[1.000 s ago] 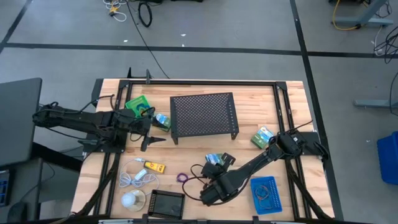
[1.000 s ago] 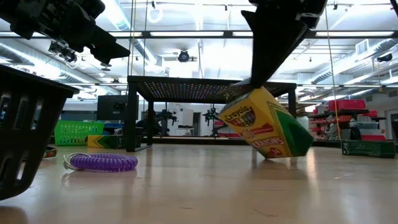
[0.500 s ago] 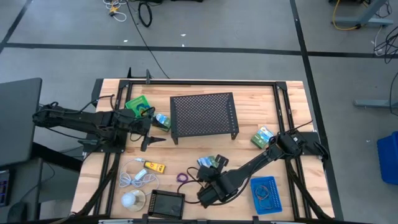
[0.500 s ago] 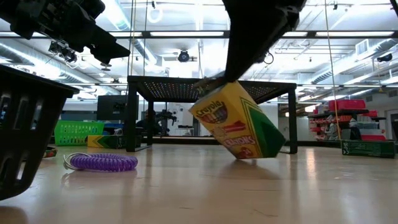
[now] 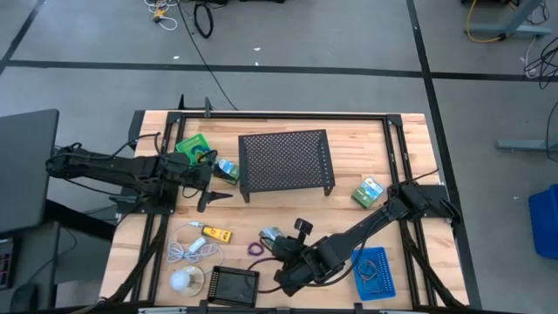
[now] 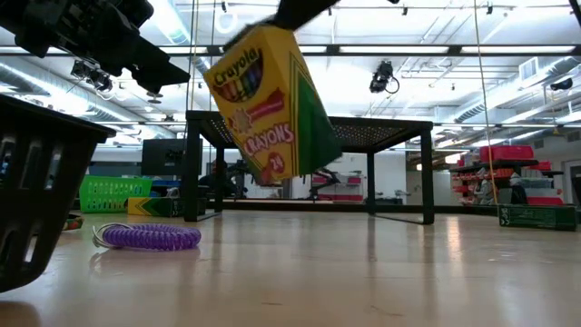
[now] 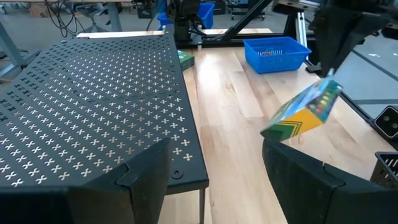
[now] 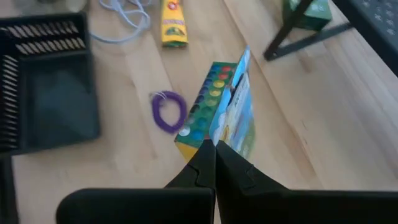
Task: Pick & Place Office Desk Supplies
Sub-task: Put the yellow crayon box into the black bin
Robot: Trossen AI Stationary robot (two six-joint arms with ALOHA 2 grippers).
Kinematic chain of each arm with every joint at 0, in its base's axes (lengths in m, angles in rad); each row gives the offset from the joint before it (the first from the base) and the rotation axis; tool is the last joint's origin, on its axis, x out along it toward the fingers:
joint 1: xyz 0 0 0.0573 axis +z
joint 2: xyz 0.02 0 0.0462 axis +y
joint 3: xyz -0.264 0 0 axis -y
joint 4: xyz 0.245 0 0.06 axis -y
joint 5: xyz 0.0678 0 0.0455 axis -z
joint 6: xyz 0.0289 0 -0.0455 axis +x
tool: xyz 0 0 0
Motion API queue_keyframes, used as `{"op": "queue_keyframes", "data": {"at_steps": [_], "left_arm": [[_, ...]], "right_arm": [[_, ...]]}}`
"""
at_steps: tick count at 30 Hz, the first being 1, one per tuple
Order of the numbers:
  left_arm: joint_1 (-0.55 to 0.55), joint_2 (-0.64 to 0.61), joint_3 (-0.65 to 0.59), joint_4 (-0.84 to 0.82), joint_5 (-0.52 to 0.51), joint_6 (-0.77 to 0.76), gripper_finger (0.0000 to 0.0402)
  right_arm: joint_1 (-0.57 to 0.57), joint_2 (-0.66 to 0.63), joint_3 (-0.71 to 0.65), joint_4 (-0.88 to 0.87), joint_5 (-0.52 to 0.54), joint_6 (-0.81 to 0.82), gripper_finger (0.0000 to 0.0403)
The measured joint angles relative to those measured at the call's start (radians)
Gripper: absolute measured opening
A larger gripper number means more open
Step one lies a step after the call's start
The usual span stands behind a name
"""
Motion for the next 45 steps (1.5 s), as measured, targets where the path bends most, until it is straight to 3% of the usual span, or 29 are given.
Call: {"op": "queue_keyframes", "data": {"at_steps": [10, 26, 45], "left_arm": [[0.000, 0.000, 0.000, -0.008, -0.010, 0.001, 0.0260], [0.000, -0.004, 0.001, -0.008, -0.016, 0.002, 0.0260], [0.000, -0.014, 0.001, -0.008, -0.036, 0.002, 0.0260]], "right_arm": [[0.000, 0.000, -0.007, 0.244, -0.059, -0.213, 0.0000], [0.016, 0.000, -0.007, 0.412, -0.112, -0.349, 0.0000], [0.009, 0.000, -0.007, 0.581, -0.301, -0.454, 0.0000]]}}
